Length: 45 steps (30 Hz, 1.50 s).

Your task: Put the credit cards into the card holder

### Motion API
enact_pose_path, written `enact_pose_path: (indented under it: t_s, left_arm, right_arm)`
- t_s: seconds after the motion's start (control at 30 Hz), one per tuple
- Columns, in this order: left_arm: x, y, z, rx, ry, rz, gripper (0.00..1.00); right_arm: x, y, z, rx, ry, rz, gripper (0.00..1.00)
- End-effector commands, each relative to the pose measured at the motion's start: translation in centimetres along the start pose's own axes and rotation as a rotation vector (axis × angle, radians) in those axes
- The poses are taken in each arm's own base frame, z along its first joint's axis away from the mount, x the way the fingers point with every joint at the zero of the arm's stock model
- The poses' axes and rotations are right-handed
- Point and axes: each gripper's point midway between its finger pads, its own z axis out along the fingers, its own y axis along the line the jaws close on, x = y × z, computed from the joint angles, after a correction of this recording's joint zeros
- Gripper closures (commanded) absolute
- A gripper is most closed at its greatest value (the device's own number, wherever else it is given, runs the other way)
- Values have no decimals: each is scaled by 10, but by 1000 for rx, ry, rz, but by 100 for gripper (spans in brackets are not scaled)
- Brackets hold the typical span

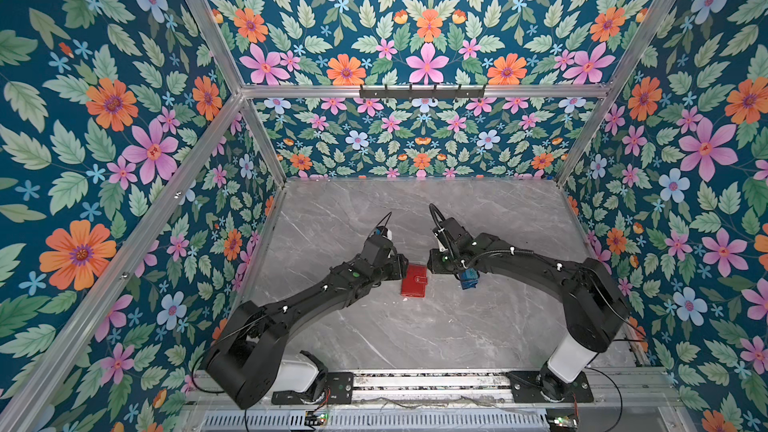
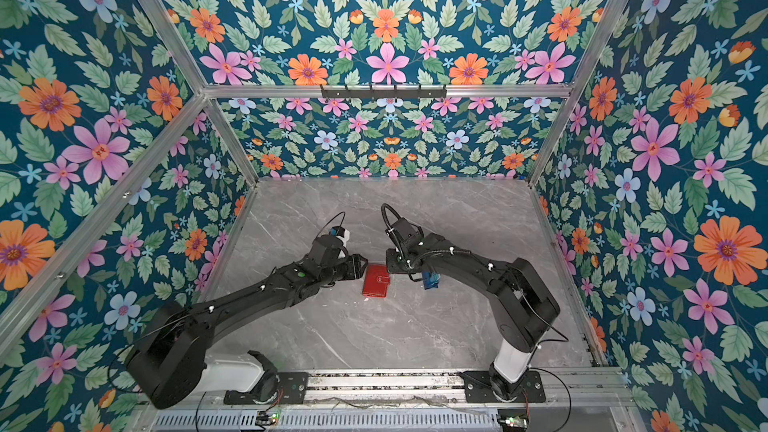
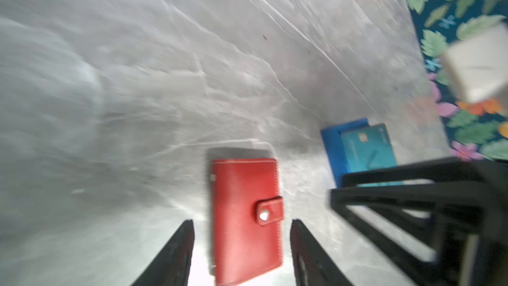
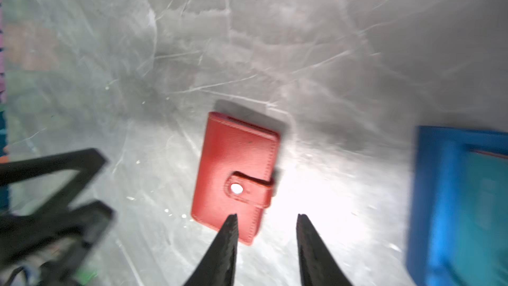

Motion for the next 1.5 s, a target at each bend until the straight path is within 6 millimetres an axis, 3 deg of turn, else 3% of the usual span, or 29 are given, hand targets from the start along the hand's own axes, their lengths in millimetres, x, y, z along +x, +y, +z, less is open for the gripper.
enact_pose_path:
  t_s: [0.0, 0.1, 0.37, 0.67, 0.83, 0.97, 1.17, 1.47]
  left_arm:
    - [-18, 49, -23, -272, -119, 77, 37]
    - [-32, 74, -50, -417, -218, 106, 32]
    - [-51, 102, -92, -582, -379, 151, 25]
    - [-61, 151, -134, -831, -554, 121, 14]
    - [-61, 175, -136, -892, -581, 119, 12]
    - [-60, 195, -132, -943, -598, 116, 2]
    - [-65, 214, -115, -924, -591, 156, 0]
    - [-68, 235, -83, -764, -593, 142, 0]
  right_arm:
    - [-16, -48, -28, 248, -128, -43, 61]
    - [-26, -75, -52, 384, -208, -70, 60]
    - [-33, -146, -95, 596, -301, -27, 60]
    - [-23, -230, -123, 711, -356, 137, 58]
    - [-14, -269, -122, 735, -364, 236, 55]
    - [-13, -290, -116, 761, -386, 258, 51]
    - [-20, -300, -101, 712, -444, 237, 37]
    - [-38, -293, -94, 641, -622, 114, 35]
